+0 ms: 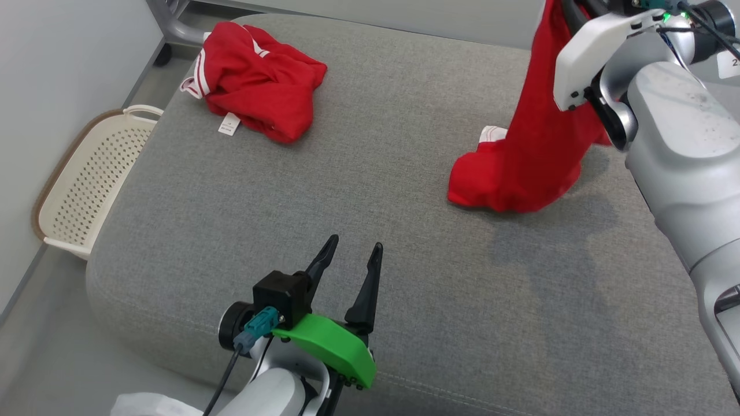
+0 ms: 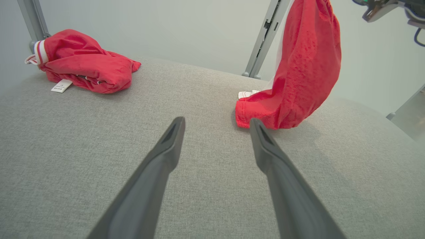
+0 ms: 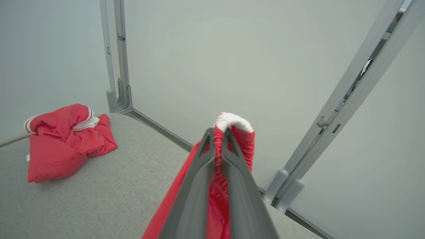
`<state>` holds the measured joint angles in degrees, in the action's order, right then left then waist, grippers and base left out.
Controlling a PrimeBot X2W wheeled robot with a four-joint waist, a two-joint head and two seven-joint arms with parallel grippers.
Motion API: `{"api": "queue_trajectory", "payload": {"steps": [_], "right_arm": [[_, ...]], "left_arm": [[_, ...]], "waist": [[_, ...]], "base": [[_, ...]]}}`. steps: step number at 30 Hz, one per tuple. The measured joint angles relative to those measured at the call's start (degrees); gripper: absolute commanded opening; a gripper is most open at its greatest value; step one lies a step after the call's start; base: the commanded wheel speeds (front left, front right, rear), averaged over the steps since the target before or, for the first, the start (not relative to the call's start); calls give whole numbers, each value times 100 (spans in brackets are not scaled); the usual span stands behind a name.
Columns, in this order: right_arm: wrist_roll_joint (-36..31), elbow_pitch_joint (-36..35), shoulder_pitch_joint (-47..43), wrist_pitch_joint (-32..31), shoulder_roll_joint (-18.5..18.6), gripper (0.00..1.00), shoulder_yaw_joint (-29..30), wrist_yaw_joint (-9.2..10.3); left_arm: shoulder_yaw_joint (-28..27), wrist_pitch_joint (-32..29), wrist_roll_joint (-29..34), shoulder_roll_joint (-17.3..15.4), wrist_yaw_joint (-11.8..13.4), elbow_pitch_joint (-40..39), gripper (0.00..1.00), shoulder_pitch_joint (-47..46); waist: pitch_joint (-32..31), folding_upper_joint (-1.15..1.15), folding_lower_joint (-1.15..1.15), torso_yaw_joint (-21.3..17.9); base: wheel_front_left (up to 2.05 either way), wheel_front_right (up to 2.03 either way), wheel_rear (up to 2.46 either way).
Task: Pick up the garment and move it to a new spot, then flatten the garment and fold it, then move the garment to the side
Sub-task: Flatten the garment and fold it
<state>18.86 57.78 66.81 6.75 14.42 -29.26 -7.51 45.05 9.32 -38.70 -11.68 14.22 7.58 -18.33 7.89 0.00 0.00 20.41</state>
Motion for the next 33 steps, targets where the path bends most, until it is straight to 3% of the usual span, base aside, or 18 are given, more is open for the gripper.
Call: {"api": "queue_trajectory", "payload": {"steps": [7, 20, 33], "right_arm": [[66, -12, -99, 501, -267, 0, 255, 0], [1074, -310, -2858, 706, -30, 0, 205, 0], [1867, -1533, -4084, 797, 499, 0, 32, 0]], "left_arm": [[-19, -46, -2, -141, 98, -130, 100, 26], [14, -162, 11, -318, 229, -353, 100, 137], [60, -227, 30, -417, 294, -491, 100, 163]], "waist": [[-92, 0, 0, -278], [-115, 0, 0, -979], [-89, 0, 0, -1508]], "base": [[0, 0, 0], [0, 0, 0], [0, 0, 0]]}}
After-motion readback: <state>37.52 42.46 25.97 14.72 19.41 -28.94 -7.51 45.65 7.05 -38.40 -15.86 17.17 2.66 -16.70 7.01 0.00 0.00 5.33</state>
